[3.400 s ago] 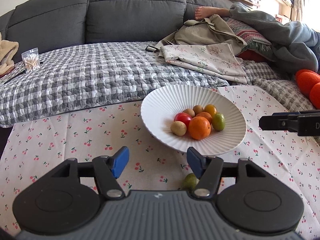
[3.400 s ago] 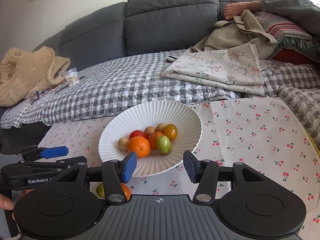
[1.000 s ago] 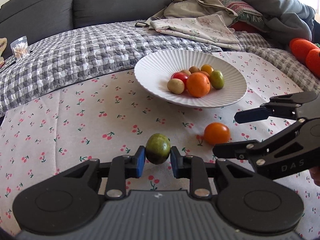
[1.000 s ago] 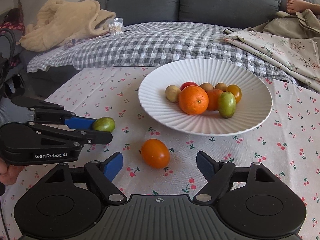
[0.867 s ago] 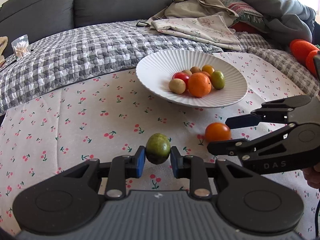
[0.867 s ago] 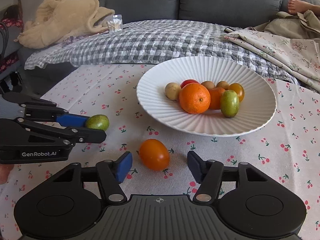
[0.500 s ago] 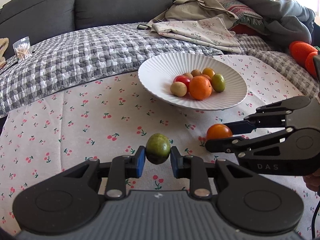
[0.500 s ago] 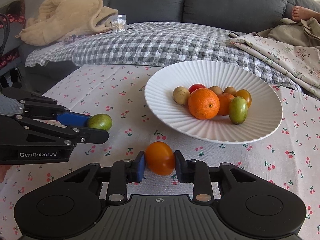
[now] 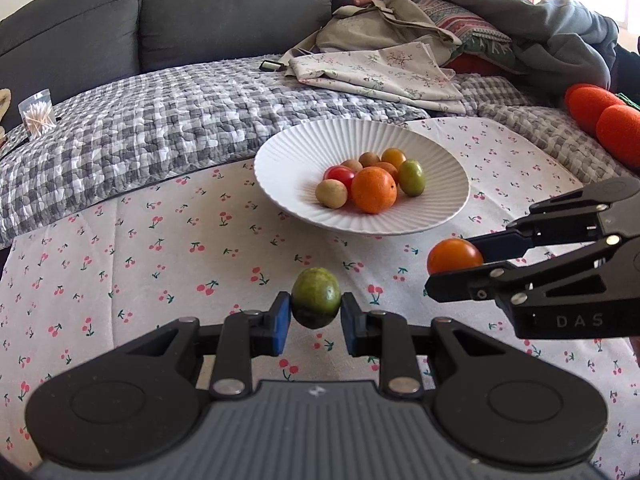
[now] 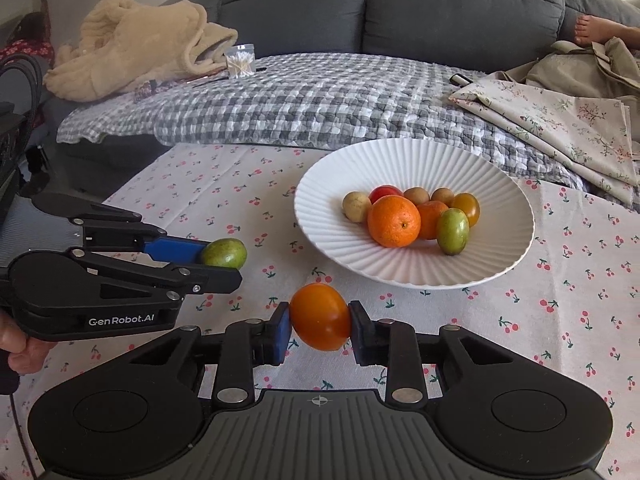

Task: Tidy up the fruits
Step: 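Carry both fruits over the bowl and open both tools to drop them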

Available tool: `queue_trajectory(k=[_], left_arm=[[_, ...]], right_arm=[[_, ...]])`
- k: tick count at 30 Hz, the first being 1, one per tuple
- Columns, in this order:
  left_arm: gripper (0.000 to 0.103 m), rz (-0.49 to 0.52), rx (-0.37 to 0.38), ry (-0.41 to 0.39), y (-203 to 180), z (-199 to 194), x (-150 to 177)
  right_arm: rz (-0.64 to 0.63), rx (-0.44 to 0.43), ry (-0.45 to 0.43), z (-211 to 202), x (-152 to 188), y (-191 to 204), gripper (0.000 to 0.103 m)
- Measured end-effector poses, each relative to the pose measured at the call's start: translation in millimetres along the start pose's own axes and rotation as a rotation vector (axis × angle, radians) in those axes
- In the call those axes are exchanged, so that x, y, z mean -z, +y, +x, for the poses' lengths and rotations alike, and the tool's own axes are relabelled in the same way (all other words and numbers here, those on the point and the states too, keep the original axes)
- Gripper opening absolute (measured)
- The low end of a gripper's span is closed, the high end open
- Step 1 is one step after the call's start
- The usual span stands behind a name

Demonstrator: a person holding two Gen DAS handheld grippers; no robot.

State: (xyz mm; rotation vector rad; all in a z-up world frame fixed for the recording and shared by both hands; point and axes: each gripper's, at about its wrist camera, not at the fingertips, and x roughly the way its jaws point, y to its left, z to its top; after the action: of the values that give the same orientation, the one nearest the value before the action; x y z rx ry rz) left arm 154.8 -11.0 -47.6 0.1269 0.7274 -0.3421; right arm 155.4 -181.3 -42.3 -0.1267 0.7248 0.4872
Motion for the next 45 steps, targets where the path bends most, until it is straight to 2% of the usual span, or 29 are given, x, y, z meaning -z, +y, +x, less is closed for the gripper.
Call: queue_trajectory(k=[6, 14, 20, 26, 33, 39, 45], left_arm=[[0.025, 0.004, 0.014, -0.015, -5, -6, -6], [0.025, -0.015, 0.006, -0.052, -2, -14, -19], [0.025, -0.024, -0.010, -0.071, -3, -11, -33], [0.025, -0.020, -0.020, -0.083, -6, 2, -45], [0.025, -0.007, 0.006, -0.081, -18, 22, -51], [0.025, 0.060, 0.038, -0.073, -38, 36, -54], [0.025, 0.057, 0.041, -0.052, -38, 50, -54]], right_arm=[[-0.009, -0.005, -0.001, -18, -3, 2, 0.029], [0.016, 0.015, -0.052, -45, -14, -12, 0.029], [0.027, 0.054, -0.084, -55, -22, -28, 0.029], [0.086, 0.128, -0.133, -64, -34, -60, 0.029], [0.093, 0.176, -0.118, -35, -39, -71, 0.029], [0.104, 0.150, -0.100, -13, -37, -68, 0.029], [0.123, 0.113, -0.085, 4, -32, -65, 0.029]])
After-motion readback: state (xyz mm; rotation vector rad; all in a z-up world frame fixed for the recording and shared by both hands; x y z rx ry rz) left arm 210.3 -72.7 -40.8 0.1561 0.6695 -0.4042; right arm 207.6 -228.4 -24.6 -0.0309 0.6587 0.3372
